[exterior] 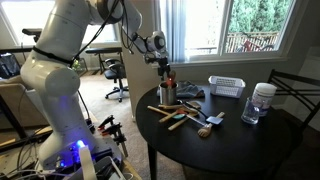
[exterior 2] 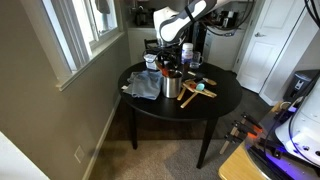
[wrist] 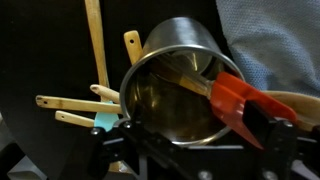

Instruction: Remove the orange spatula from the silver tin and put it on the table

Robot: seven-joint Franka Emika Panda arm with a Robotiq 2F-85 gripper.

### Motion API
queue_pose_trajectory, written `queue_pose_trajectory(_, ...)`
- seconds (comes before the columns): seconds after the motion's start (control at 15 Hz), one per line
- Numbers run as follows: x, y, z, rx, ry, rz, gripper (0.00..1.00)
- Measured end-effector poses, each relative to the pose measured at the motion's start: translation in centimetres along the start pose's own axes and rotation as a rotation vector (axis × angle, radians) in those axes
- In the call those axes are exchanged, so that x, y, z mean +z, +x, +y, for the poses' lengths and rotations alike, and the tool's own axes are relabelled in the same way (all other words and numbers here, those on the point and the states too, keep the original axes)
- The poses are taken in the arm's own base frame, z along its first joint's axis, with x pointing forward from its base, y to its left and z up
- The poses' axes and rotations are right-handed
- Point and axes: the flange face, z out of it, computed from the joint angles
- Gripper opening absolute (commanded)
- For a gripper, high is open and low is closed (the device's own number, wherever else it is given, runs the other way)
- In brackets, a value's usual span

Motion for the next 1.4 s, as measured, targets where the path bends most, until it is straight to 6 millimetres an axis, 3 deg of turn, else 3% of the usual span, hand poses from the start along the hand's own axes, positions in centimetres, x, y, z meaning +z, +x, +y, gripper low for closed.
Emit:
queue_pose_trajectory(0.27, -1.8, -0.5, -1.4, 0.050, 0.046, -0.003, 1.00)
queue_pose_trajectory(0.6, -3.2, 0.8, -2.1, 0.137, 0.079, -0.002, 1.00)
queue_pose_trajectory(1.13, -0.8, 2.5, -3.2, 0.279, 0.055, -0.034, 1.00)
queue_pose_trajectory(1.4, -0.6, 2.7, -3.7, 0.303, 0.052, -0.061, 1.00)
